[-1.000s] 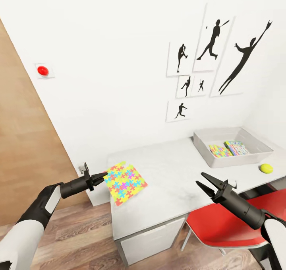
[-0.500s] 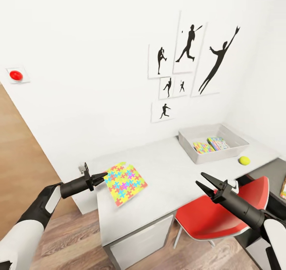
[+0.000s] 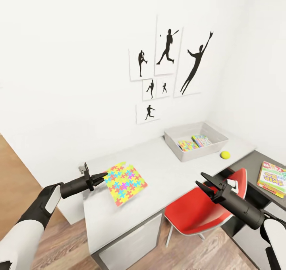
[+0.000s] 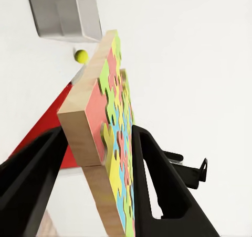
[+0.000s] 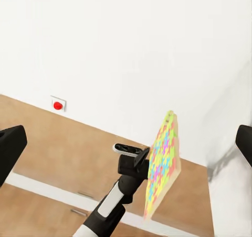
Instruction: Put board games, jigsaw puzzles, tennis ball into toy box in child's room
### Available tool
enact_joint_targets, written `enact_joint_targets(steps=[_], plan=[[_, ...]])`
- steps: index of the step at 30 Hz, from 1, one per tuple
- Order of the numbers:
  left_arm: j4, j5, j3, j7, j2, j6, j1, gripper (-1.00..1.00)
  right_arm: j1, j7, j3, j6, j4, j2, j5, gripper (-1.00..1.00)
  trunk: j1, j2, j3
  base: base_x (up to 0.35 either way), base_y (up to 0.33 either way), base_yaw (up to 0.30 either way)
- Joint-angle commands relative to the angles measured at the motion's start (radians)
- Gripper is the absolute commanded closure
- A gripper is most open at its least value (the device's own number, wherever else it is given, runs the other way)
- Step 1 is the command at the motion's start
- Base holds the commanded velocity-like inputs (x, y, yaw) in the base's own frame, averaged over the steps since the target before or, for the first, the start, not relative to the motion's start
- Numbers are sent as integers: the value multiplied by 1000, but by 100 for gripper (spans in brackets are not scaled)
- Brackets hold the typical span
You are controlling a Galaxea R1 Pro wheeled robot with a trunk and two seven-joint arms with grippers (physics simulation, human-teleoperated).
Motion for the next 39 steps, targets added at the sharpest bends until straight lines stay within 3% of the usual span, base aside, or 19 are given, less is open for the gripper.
enact_joint_targets(steps=[1,27,39], plan=[[0,1,1,-3,0,6,-1,100,-1,5,-1,5,0,1,5,-100,1,-2,-1,0,0,-234],[0,-1,0,-1,0,-5,-1,100,-1,-3,5,5,0,3,9,-100,1,-2,24,1,-2,-234],[0,-5,1,2,1,-6,-1,100,-1,-6,7,5,0,5,10,-100,1,-2,30,87,-233,-164]])
